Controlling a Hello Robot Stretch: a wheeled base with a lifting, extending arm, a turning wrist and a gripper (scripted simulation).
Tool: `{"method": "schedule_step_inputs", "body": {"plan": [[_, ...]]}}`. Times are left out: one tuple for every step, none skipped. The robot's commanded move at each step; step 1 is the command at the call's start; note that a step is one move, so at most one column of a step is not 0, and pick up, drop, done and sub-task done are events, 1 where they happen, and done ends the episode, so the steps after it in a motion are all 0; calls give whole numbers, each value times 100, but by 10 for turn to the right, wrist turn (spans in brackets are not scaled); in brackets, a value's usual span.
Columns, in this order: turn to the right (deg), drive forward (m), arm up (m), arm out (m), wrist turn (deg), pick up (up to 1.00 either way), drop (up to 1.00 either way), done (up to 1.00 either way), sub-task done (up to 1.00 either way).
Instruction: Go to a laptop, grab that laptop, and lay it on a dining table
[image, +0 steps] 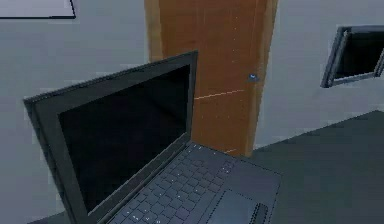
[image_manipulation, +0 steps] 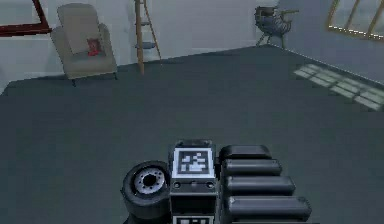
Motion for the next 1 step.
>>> {"method": "schedule_step_inputs", "body": {"plan": [[-450, 0, 0, 0, 0, 0, 0, 0, 0]]}}
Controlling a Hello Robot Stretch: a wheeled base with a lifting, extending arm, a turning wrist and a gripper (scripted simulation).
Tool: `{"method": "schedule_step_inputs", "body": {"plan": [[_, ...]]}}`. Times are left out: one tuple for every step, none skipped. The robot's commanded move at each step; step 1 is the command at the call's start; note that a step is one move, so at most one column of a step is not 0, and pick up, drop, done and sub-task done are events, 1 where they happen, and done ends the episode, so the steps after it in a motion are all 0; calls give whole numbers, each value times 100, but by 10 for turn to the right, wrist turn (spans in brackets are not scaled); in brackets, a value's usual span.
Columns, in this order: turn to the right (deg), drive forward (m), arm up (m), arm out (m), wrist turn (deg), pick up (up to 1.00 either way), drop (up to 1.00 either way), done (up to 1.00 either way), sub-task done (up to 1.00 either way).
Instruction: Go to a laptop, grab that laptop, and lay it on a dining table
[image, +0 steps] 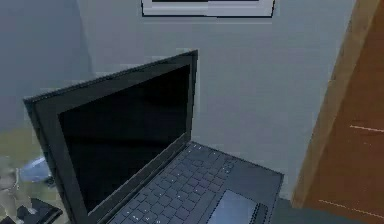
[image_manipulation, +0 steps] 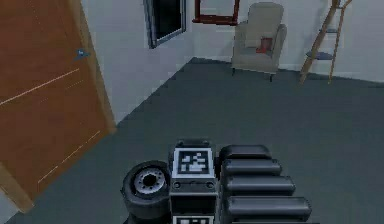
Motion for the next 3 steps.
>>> {"method": "schedule_step_inputs", "body": {"plan": [[-60, 0, 0, 0, 0, 0, 0, 0, 0], [450, 0, 0, 0, 0, 0, 0, 0, 0], [450, 0, 0, 0, 0, 0, 0, 0, 0]]}}
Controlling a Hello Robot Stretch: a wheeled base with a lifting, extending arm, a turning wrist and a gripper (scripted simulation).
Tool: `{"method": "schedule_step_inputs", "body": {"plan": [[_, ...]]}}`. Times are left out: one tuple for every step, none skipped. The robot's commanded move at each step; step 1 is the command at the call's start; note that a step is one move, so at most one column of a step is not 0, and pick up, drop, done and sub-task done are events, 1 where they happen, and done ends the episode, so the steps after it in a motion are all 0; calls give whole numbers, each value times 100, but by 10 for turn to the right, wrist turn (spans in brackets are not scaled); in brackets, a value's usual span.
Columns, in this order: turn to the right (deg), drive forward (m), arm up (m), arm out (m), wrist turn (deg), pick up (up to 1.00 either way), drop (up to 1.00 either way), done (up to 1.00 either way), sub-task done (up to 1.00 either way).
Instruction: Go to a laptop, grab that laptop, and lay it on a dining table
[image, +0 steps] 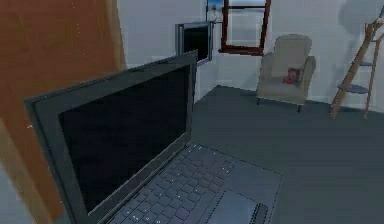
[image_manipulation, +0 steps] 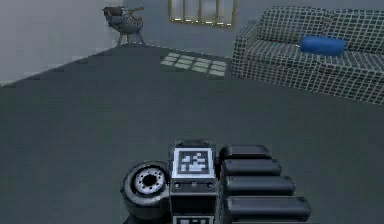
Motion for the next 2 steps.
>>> {"method": "schedule_step_inputs", "body": {"plan": [[450, 0, 0, 0, 0, 0, 0, 0, 0], [120, 0, 0, 0, 0, 0, 0, 0, 0]]}}
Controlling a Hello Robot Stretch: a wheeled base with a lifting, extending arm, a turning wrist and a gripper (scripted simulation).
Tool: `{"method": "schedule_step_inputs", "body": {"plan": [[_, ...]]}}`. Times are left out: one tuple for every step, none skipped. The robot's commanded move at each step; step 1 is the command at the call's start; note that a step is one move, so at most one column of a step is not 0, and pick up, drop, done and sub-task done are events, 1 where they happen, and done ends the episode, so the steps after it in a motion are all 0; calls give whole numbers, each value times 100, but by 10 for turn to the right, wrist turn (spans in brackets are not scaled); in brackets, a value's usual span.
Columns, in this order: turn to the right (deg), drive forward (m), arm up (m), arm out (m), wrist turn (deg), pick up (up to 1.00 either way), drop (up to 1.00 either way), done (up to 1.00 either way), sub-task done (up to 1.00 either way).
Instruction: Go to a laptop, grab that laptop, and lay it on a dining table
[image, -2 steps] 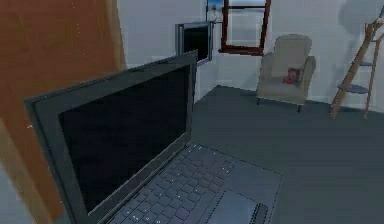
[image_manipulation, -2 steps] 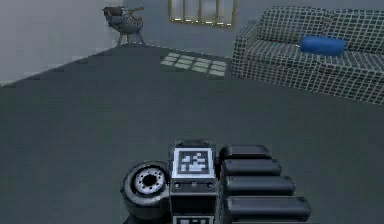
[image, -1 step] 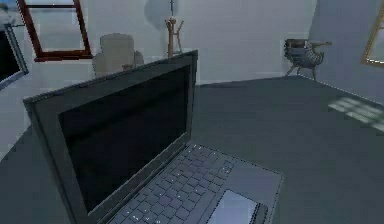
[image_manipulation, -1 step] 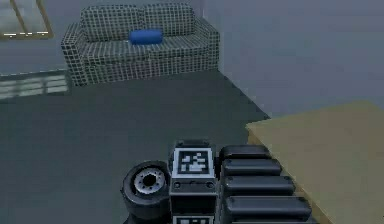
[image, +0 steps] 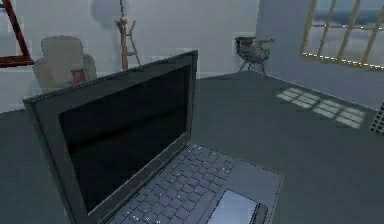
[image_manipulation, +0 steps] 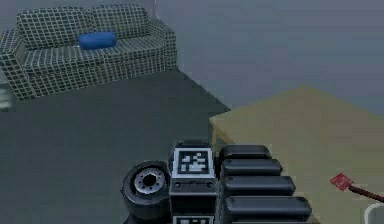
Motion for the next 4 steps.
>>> {"method": "schedule_step_inputs", "body": {"plan": [[-450, 0, 0, 0, 0, 0, 0, 0, 0], [-450, 0, 0, 0, 0, 0, 0, 0, 0], [-450, 0, 0, 0, 0, 0, 0, 0, 0], [-210, 0, 0, 0, 0, 0, 0, 0, 0]]}}
